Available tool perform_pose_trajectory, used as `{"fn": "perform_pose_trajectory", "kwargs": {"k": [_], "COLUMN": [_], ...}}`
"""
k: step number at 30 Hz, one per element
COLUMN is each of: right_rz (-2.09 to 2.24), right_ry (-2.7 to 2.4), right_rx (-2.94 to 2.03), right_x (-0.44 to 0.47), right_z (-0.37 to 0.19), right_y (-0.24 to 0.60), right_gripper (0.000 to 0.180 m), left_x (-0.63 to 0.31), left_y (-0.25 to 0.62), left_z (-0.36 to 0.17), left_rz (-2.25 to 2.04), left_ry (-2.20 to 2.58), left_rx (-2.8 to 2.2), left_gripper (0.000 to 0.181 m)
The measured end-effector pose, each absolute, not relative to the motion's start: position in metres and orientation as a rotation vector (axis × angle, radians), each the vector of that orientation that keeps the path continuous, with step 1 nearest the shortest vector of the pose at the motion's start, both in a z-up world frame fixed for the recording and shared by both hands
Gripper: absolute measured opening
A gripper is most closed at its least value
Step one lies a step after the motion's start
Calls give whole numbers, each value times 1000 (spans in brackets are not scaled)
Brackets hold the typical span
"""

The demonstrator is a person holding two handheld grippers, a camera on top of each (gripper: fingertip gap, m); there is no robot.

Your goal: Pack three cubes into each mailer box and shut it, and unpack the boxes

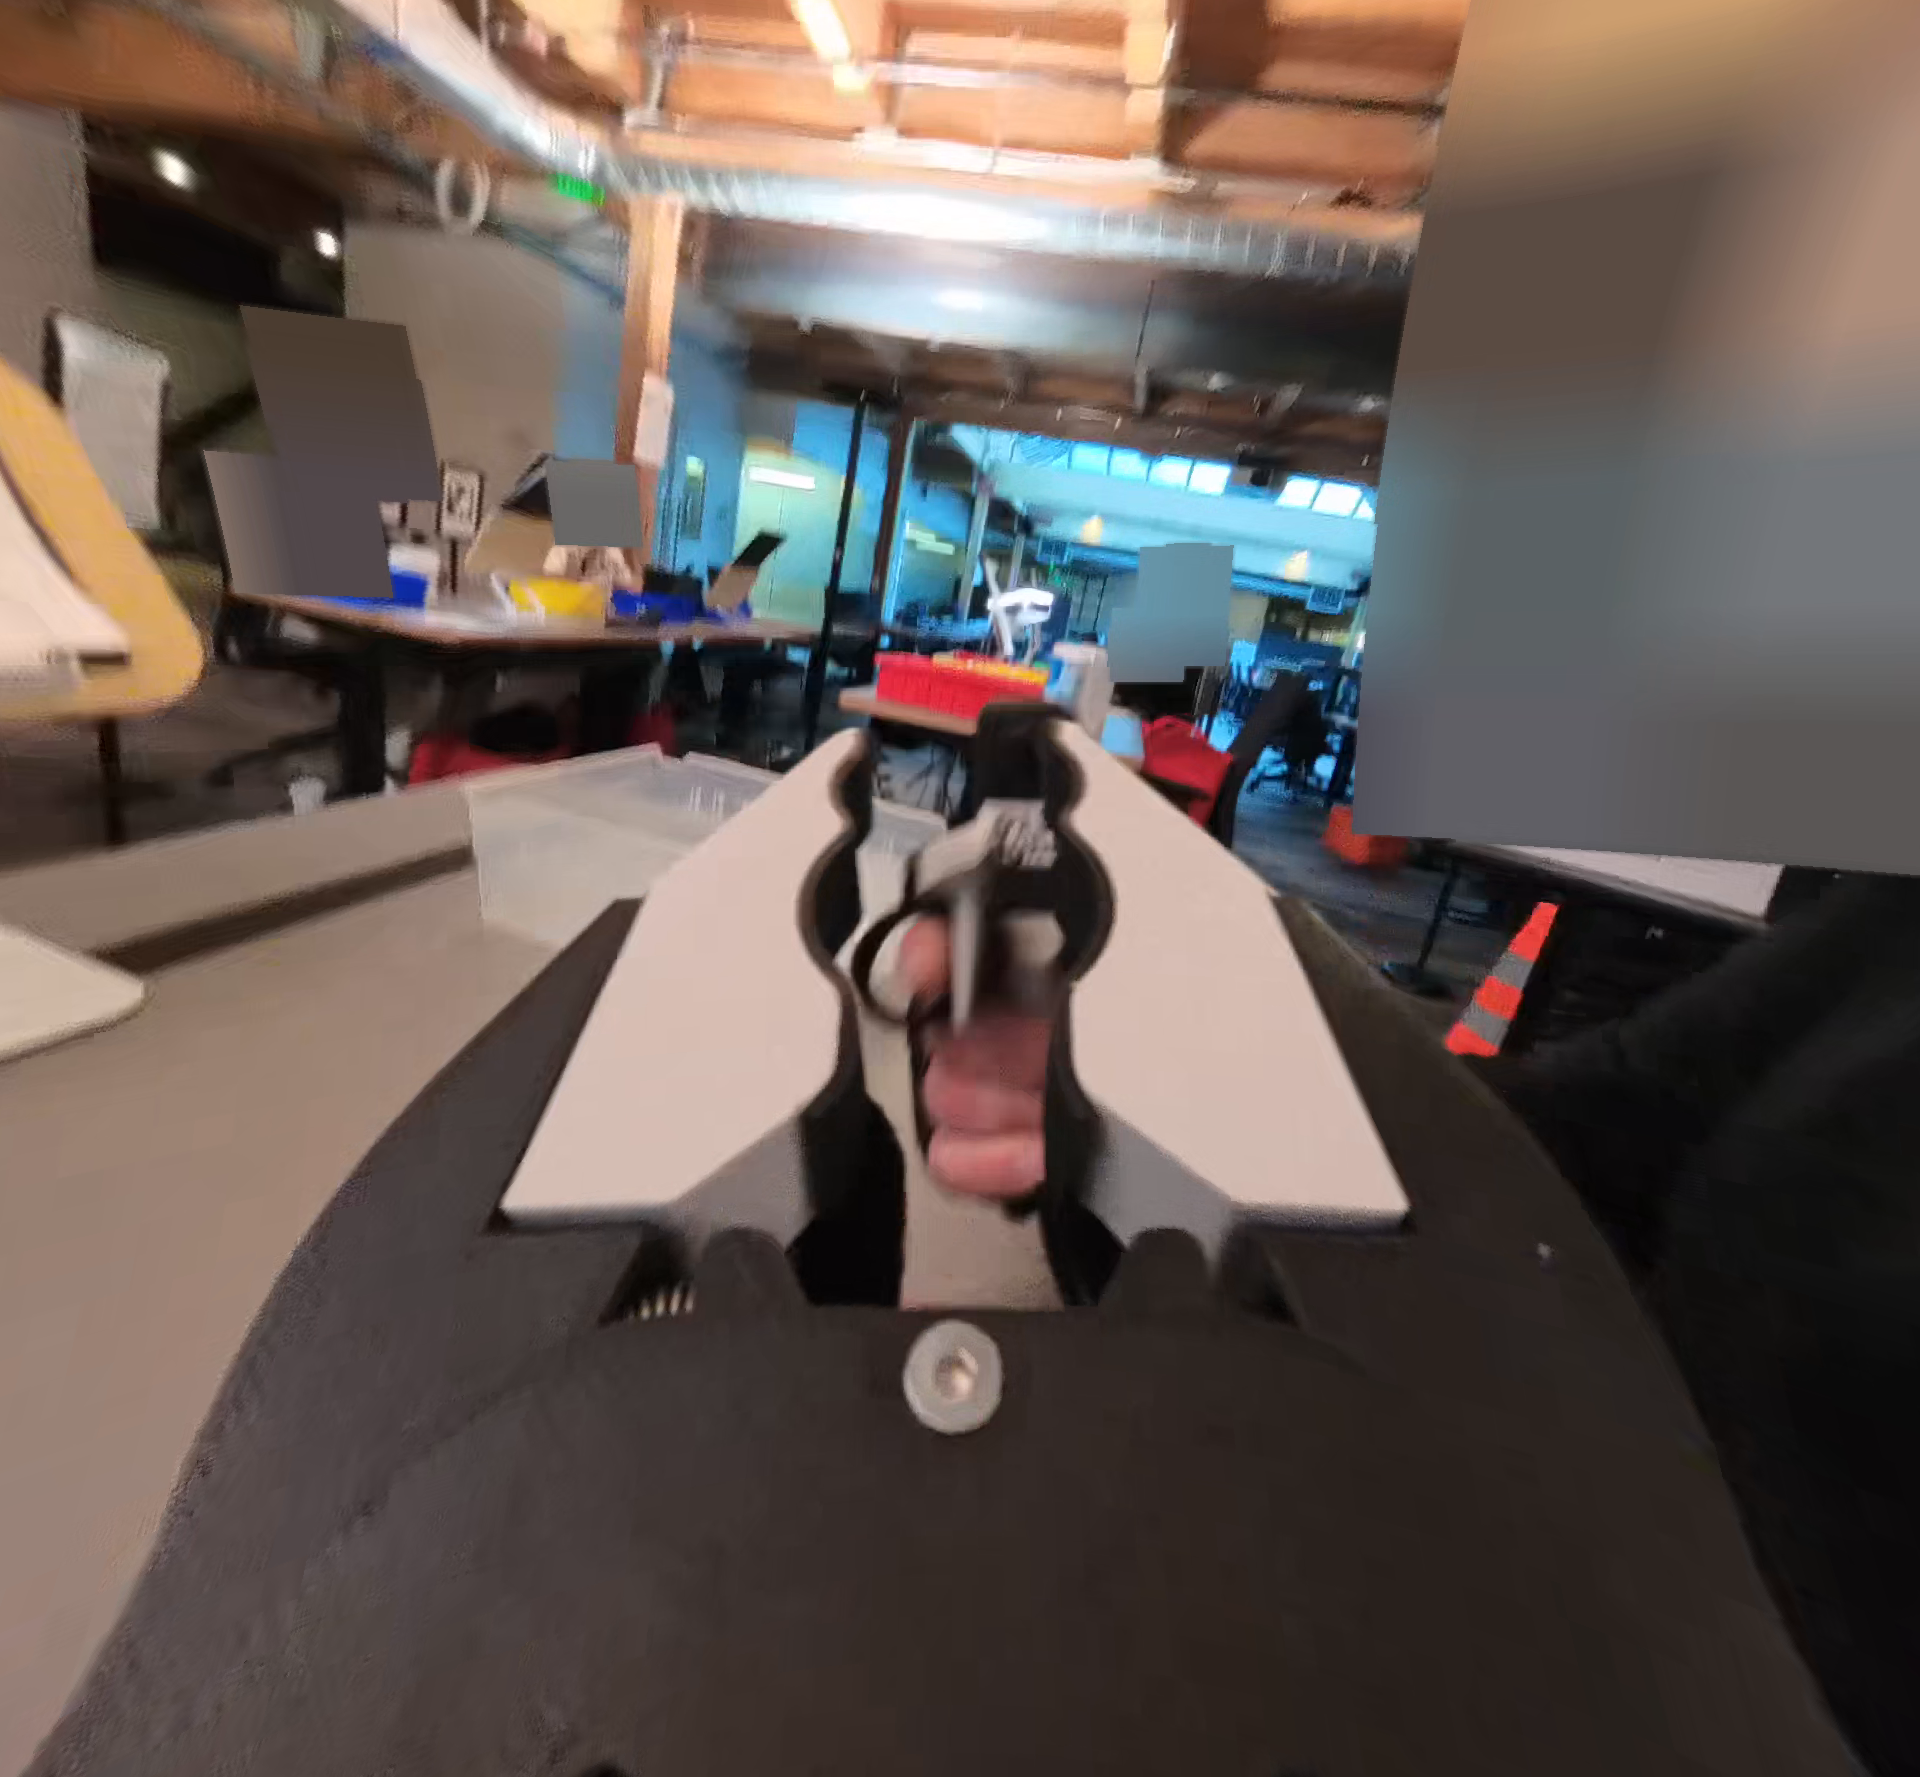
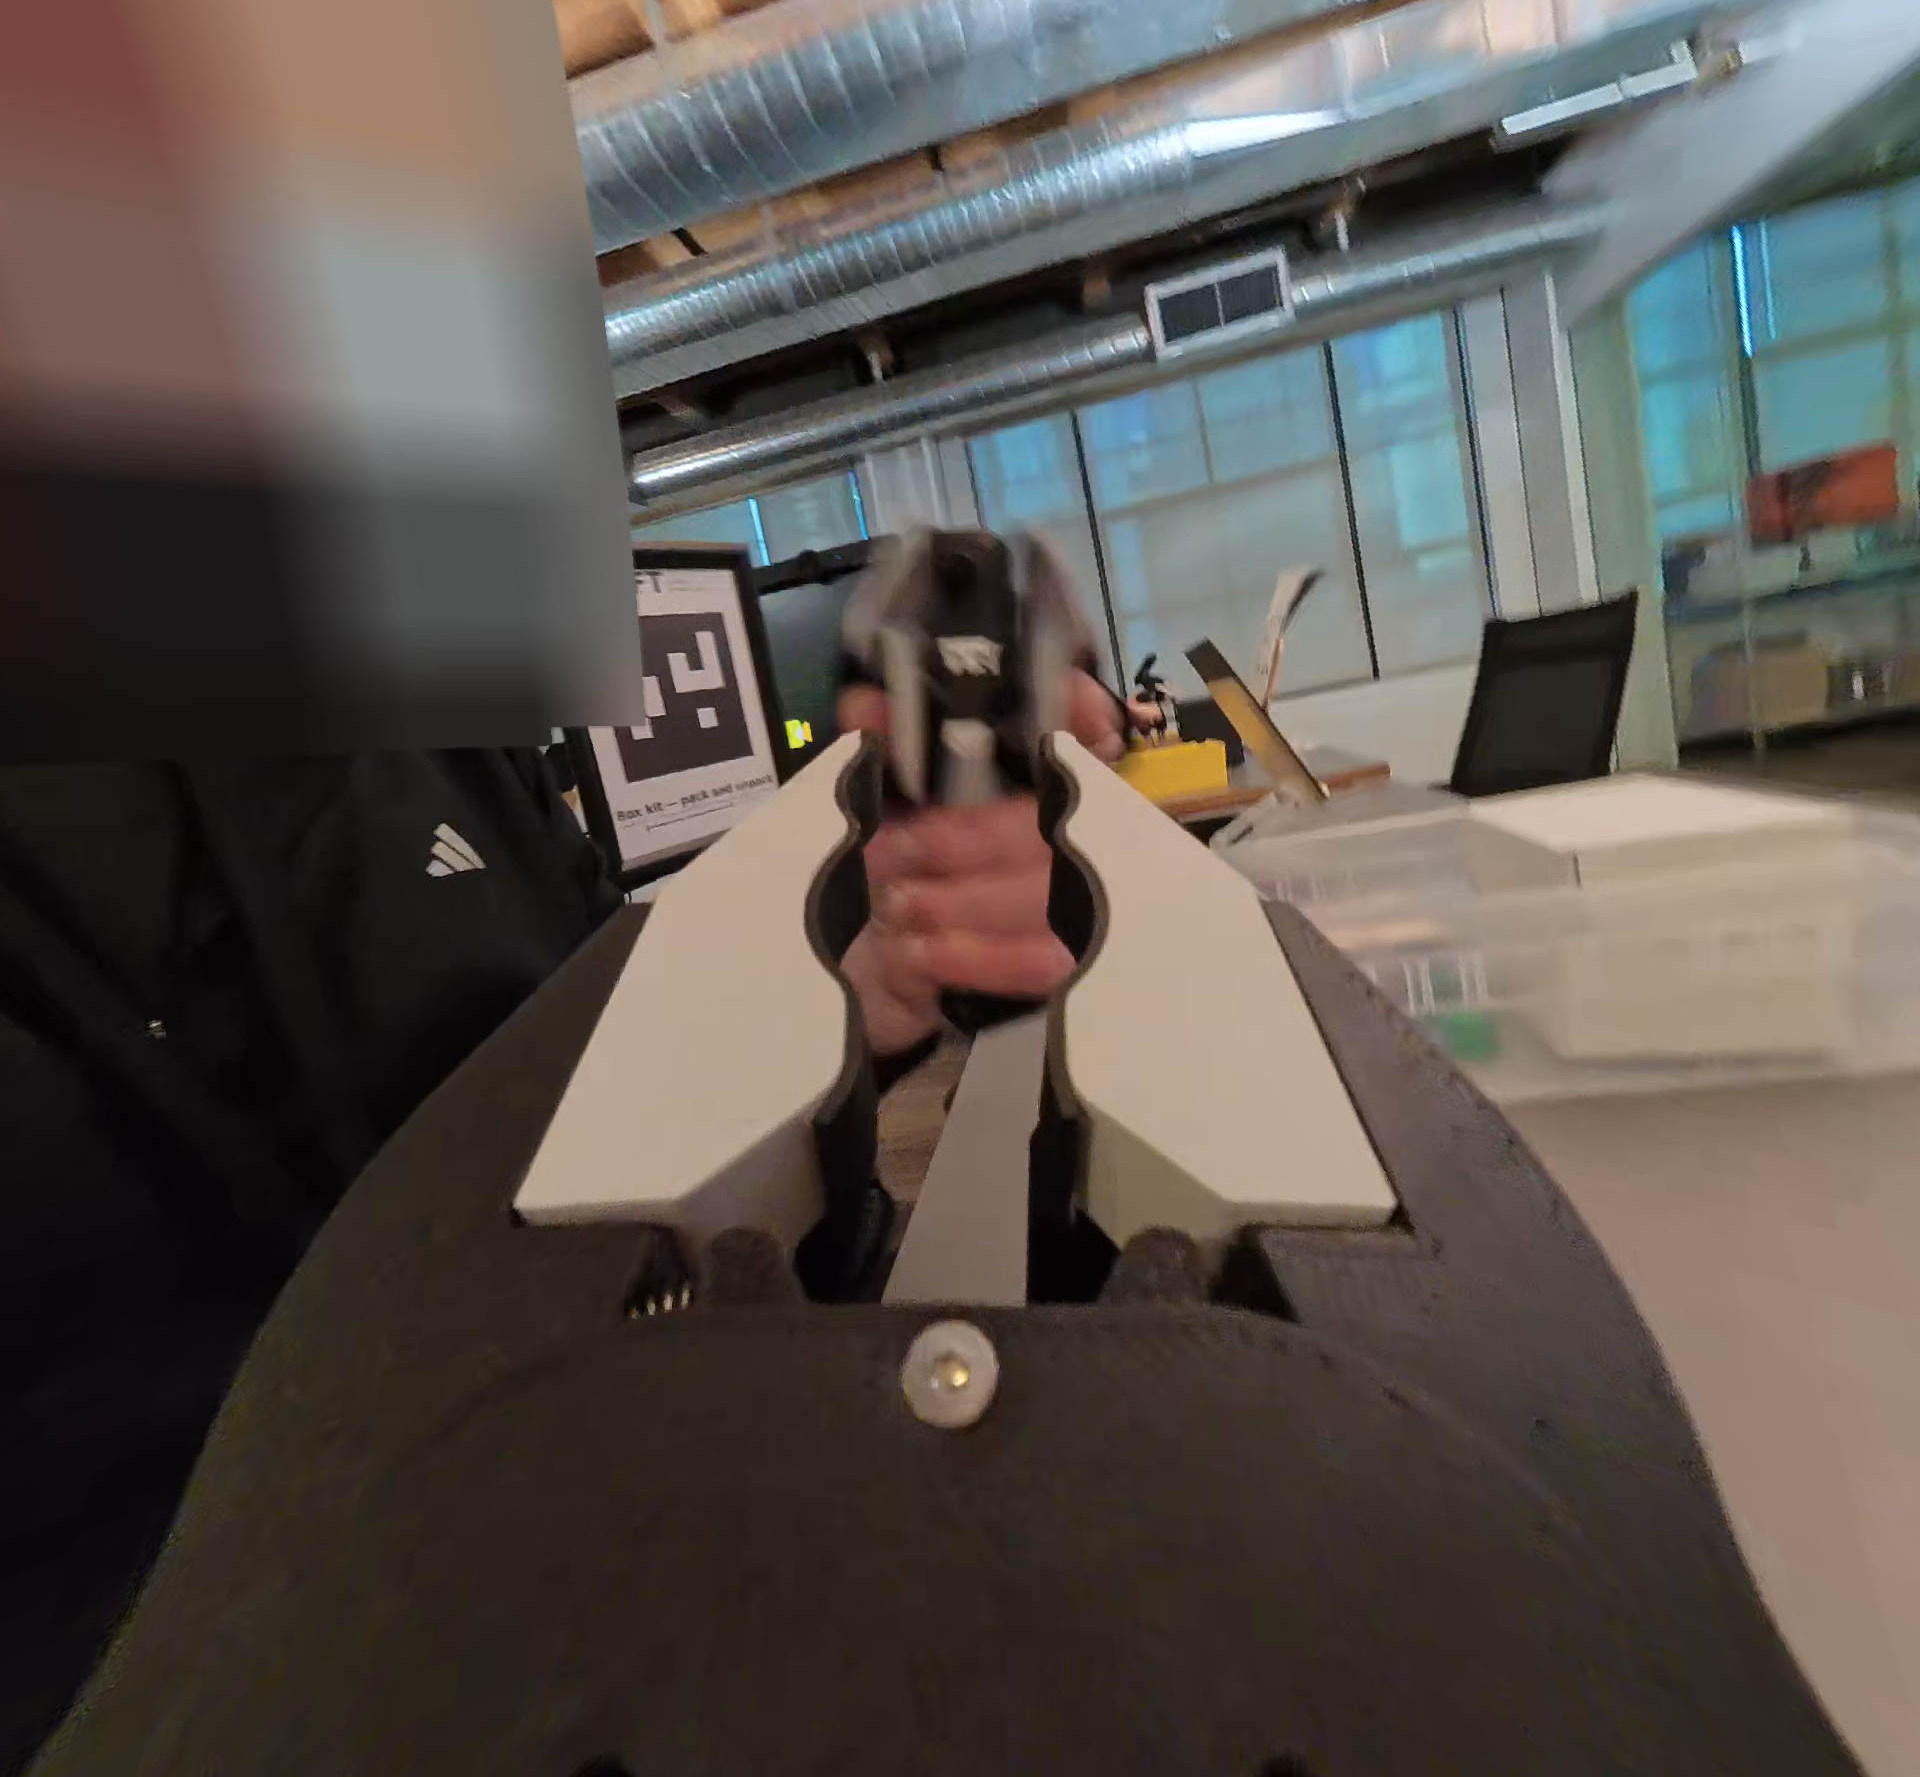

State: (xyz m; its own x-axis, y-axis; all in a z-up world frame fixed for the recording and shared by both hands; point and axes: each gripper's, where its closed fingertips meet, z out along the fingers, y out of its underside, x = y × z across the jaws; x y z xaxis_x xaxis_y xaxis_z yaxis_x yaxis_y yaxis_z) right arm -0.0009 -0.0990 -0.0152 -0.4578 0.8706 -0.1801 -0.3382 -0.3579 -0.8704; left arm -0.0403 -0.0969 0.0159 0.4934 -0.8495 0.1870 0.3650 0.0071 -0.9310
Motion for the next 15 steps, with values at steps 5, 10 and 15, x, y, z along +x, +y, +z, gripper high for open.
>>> {"fn": "perform_pose_trajectory", "kwargs": {"k": [5, 10, 15], "right_rz": [1991, 2012, 1965], "right_ry": [-1140, -1239, -1277], "right_rx": [-556, -499, -475], "right_x": [8, 2, -2], "right_z": [21, 26, 30], "right_y": [-160, -194, -214], "right_gripper": [28, 35, 51], "left_x": [3, 39, 44], "left_y": [-82, -99, -100], "left_z": [-51, -55, -49], "left_rz": [-1136, -1311, -1259], "left_ry": [559, 626, 635], "left_rx": [-1402, -1374, -1345], "left_gripper": [40, 30, 27]}}
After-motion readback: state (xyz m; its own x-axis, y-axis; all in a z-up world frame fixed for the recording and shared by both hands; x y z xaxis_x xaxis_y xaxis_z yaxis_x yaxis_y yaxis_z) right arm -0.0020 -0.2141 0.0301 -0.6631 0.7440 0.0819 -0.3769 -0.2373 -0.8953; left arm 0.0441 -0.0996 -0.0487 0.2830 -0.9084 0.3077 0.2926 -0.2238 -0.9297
